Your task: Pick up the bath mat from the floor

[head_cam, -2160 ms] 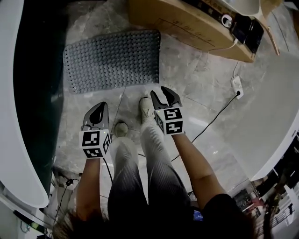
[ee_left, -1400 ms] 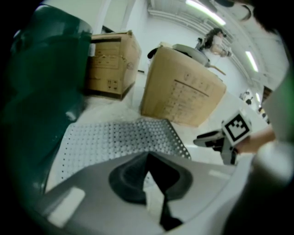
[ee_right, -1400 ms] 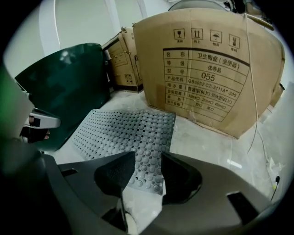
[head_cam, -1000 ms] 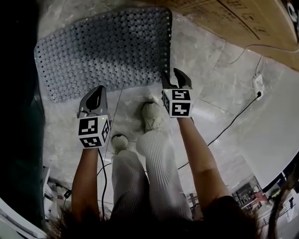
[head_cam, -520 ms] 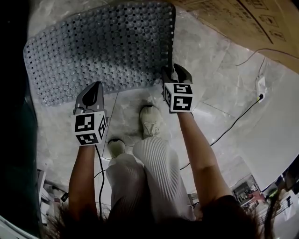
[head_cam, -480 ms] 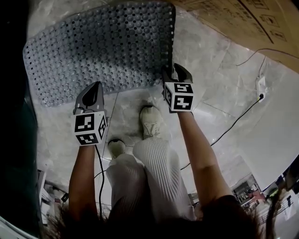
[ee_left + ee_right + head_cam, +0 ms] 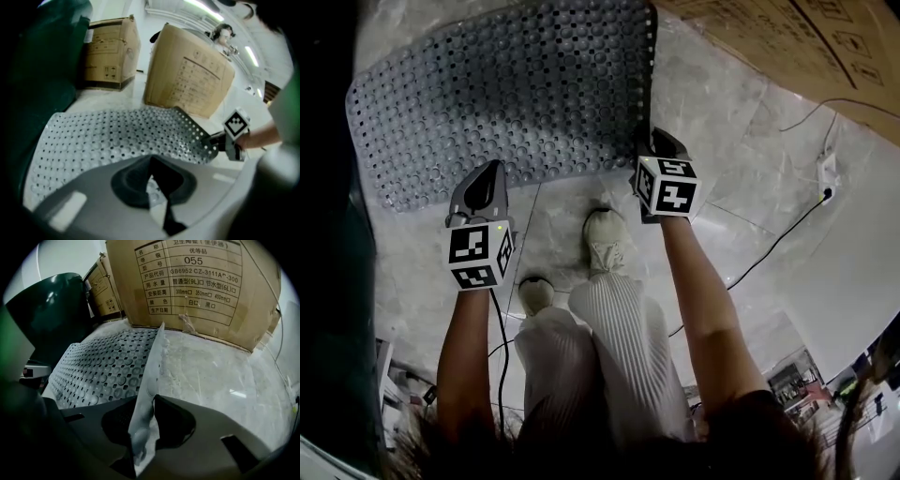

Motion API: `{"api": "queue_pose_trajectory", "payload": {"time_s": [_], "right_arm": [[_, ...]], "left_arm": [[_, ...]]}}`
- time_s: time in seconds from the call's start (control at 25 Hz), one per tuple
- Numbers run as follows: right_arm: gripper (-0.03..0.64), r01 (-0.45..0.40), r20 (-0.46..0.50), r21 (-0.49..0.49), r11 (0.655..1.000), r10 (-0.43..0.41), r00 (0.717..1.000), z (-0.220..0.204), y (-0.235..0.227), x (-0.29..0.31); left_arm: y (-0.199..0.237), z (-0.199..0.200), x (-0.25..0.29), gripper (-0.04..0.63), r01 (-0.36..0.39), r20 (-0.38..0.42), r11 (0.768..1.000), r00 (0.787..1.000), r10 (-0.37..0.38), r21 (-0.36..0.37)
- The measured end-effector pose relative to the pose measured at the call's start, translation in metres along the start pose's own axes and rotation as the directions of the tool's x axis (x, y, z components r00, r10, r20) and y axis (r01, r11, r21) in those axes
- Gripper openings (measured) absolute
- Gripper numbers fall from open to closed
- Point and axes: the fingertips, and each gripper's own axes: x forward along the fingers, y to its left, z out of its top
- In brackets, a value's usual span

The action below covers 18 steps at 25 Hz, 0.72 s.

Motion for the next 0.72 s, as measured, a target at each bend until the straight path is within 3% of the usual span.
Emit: {"api": "queue_pose_trajectory", "payload": {"time_s": [0.28,0.72], "right_arm": [[0.026,0.025,0.003,-0.037,0.999,-0.025,1.0,0.011,0.014,-0.026],[0.02,-0.011,0.009,-0.128,0.992,0.013,1.0,0.043,0.074,-0.118]], "left_arm": [[0.004,0.005,-0.037,0.008,-0.024,-0.004,1.0,1.0,0.024,0.003],[0.005,0.043,-0.141,0.008,-0.092,0.008,0.995,0.996,0.093,-0.031]]}}
